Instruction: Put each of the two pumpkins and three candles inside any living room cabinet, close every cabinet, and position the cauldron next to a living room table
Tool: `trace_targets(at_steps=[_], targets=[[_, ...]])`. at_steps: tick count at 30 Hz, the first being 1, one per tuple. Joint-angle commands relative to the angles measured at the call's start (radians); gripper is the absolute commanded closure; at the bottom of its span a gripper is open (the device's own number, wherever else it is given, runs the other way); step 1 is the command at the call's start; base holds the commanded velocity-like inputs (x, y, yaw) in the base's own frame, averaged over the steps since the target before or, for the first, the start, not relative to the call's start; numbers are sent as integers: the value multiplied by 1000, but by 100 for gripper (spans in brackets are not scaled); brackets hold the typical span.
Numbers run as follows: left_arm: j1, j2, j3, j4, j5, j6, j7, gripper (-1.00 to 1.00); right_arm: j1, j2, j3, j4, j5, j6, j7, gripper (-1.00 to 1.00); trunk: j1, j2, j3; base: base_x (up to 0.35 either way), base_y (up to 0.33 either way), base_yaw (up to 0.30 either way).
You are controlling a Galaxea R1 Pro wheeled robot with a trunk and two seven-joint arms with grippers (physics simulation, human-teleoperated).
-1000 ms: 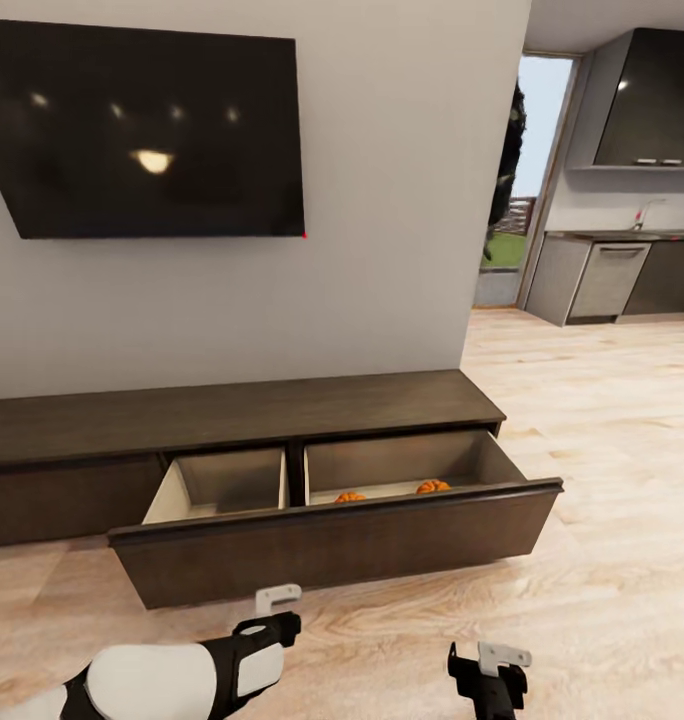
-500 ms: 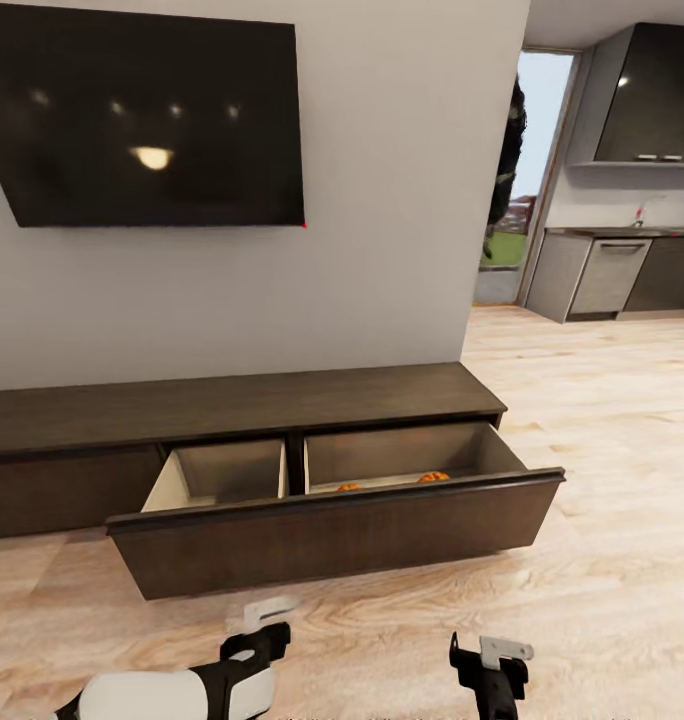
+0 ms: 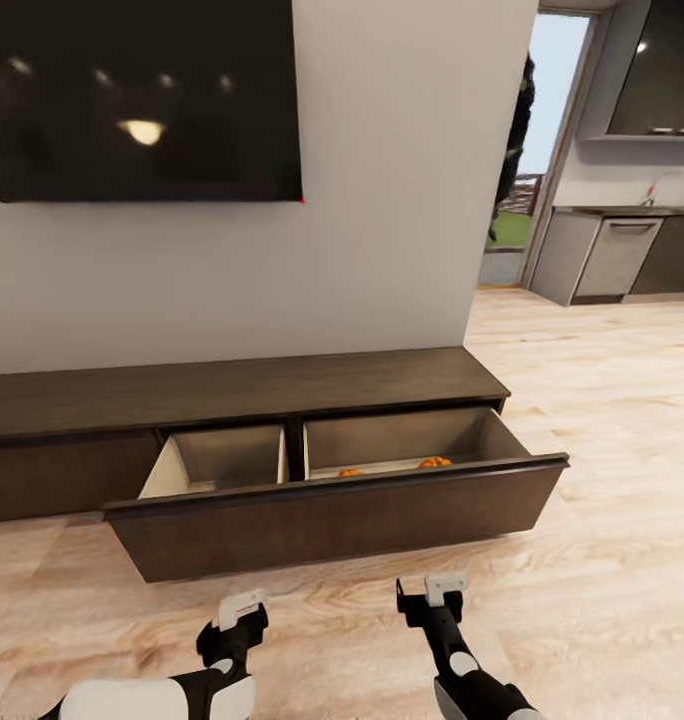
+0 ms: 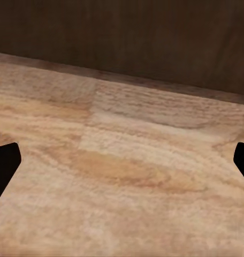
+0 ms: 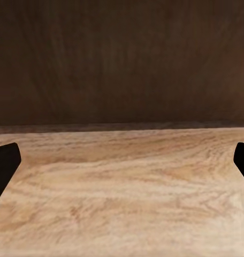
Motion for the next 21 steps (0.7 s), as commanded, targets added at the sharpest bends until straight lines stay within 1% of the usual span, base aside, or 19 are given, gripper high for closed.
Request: trace_targets(at_steps=[1,5,13,17,19,21], targets=[[-1,1,-8,-3,3,-4,6,-100,-1,0,8,1,-6,-6,-7,-100,0,-1,-6,0,0,65],[-1,6,-9,-4,3,-6,6,-100,-1,2,6,4,-7,-15,-8,-100,2,-2,-25,0,0,160],[-1,8,-8,-4,3,-5,5,-100,-1,-1,5,7,-6,-16,-8,-100,6,-4,-63,0,0,222],[-1,8,-9,-6,3,-5,2,-100,-1,-3,6,8,-6,-17,-7,-100,6,-4,-67,0,0,203],[-1,8,-8,-7,3,-4,-1,-100,-1,-4,7,9,-5,-18,-7,-100,6,-4,-68,0,0,86],[-1,14,-9,-7,3,-4,-2,-100,-1,-5,7,12,-5,-19,-7,-100,6,-4,-68,0,0,31]])
